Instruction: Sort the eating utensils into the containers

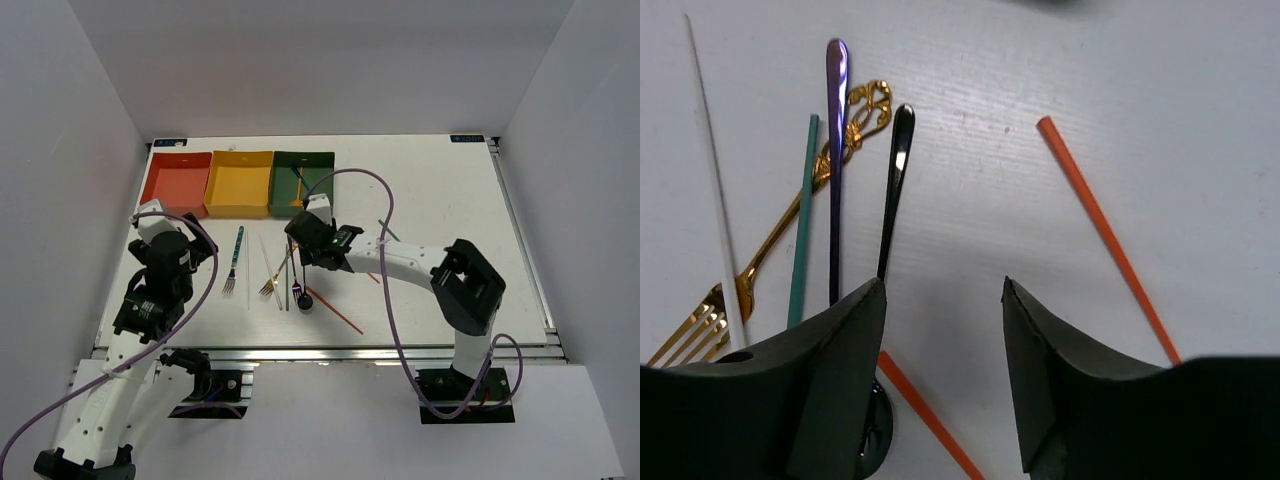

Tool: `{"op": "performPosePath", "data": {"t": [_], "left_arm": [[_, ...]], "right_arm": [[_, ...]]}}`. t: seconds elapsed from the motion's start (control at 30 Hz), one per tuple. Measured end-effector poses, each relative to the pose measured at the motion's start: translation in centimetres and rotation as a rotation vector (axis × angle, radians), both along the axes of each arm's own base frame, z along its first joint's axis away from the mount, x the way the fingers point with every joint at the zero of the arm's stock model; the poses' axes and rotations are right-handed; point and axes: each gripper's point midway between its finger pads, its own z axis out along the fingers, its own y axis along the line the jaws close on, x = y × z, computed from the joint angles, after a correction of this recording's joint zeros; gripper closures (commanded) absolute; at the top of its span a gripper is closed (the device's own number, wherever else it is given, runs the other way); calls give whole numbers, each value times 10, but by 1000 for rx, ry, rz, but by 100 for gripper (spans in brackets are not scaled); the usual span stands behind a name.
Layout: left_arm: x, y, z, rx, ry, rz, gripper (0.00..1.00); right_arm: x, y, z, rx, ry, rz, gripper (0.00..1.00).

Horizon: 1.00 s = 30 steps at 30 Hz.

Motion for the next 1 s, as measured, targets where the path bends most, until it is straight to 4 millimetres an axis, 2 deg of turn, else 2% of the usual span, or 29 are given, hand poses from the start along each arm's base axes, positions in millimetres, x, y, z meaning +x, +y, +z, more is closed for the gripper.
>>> {"op": "performPosePath", "data": {"t": [0.1, 0.33, 0.6, 1.0], "left_arm": [[0, 0, 0, 0, -1, 0, 2], [-1, 0, 2, -2, -8, 0, 2], [-3, 1, 5, -8, -24, 0, 2], [-4, 1, 7, -11, -33, 0, 2]], "right_arm": [[-5, 3, -16, -14, 31, -7, 52], [-7, 21, -33, 3, 73, -10, 53], [-19, 29, -60, -16, 127, -9, 58], [-31, 33, -73, -21, 156, -29, 72]]}}
